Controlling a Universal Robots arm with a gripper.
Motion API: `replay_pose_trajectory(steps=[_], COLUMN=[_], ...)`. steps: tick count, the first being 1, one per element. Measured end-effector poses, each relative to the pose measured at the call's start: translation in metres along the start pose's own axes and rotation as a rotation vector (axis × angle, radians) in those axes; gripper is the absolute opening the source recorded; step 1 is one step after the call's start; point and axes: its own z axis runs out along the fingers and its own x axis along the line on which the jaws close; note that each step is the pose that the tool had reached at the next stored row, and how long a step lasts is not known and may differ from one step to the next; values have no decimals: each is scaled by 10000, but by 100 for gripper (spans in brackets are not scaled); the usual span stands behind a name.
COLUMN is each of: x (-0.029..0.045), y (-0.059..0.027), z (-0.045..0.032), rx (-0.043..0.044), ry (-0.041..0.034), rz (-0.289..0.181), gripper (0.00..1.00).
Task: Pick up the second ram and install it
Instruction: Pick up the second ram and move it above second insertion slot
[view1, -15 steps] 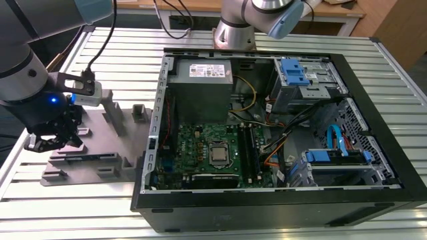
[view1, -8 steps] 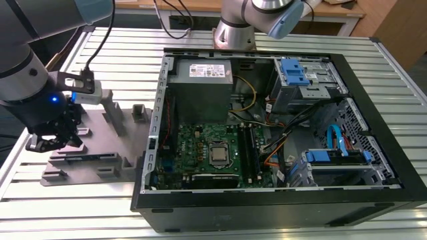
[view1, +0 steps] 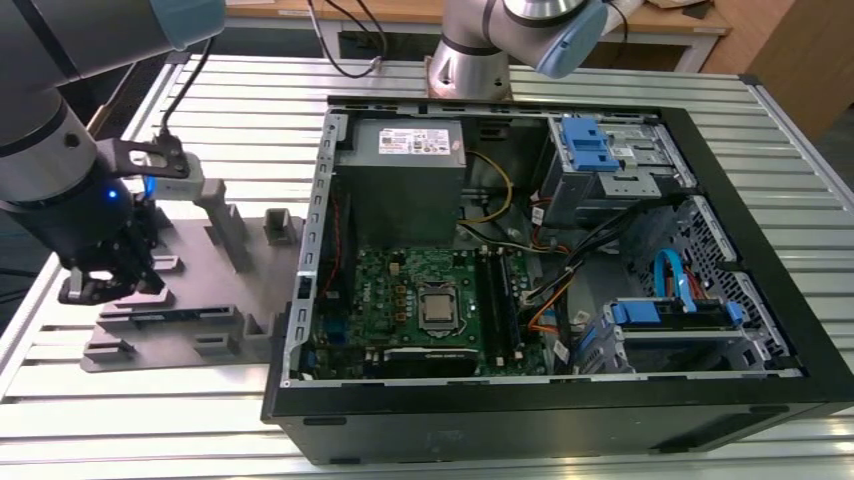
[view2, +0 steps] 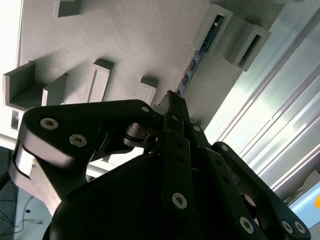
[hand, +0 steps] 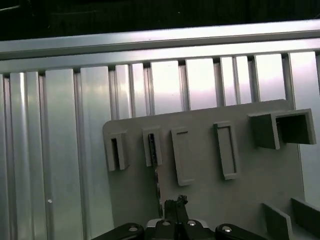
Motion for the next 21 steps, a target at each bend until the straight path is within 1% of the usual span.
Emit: replay_pose_trajectory(steps=[17, 19, 21], x=[0, 0, 9], y=[0, 0, -1], z=[7, 8, 13], rx=[-75, -77, -71], ry=[50, 52, 48], rz=[-2997, -3076, -2966], gripper=[7, 7, 7])
